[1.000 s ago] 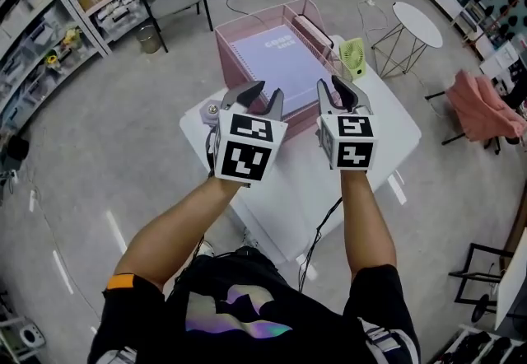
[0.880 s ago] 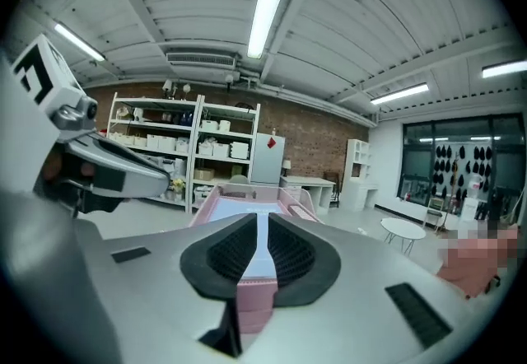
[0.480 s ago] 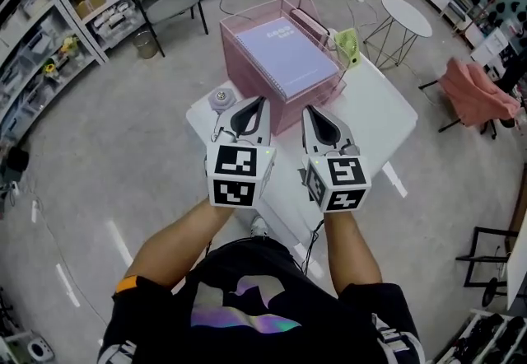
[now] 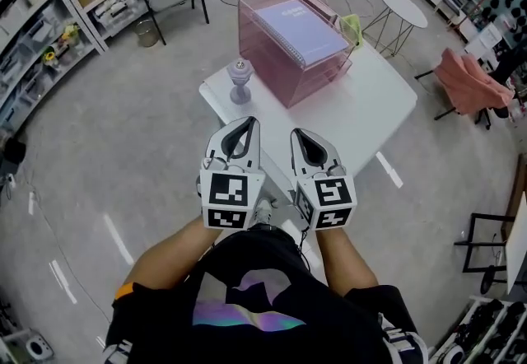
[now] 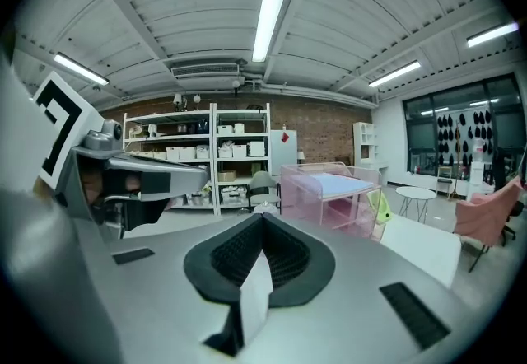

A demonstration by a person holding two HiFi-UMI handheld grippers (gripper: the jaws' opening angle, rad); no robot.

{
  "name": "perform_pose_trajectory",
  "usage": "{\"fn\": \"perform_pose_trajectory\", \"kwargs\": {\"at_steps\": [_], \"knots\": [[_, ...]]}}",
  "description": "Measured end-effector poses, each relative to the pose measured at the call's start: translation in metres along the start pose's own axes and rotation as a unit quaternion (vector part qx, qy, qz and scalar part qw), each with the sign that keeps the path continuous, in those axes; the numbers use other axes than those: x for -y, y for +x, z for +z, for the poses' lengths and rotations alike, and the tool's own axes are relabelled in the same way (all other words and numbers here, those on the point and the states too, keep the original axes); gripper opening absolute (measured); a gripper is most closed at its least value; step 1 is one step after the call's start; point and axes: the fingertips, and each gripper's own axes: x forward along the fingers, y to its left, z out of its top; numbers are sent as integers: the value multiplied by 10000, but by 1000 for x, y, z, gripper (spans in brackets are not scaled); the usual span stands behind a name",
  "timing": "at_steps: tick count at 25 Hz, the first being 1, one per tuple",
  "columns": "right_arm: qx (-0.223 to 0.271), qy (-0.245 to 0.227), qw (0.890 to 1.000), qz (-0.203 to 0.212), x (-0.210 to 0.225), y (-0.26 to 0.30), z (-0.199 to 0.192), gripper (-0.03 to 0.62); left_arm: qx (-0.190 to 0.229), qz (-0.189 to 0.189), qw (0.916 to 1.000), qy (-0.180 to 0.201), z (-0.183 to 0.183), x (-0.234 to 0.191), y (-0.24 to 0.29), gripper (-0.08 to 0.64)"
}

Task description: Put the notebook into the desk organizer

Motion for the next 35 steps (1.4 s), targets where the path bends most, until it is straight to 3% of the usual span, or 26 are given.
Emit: {"fn": "perform_pose_trajectory", "kwargs": {"at_steps": [8,15,21,35], "knots": [[-288,5,9996,-5,-64,-50,-44,18,-60,-114,9999,-34,-45,11,-83,9],[-317,83,9994,66,-95,-84,-60,18,-213,-134,9996,-116,-73,22,-125,9],[-417,151,9989,178,-95,-93,-74,18,-289,-90,9994,-168,-90,36,-131,9],[-521,97,9982,294,-67,-97,-85,15,-292,84,9993,-217,-89,52,-110,9]]}}
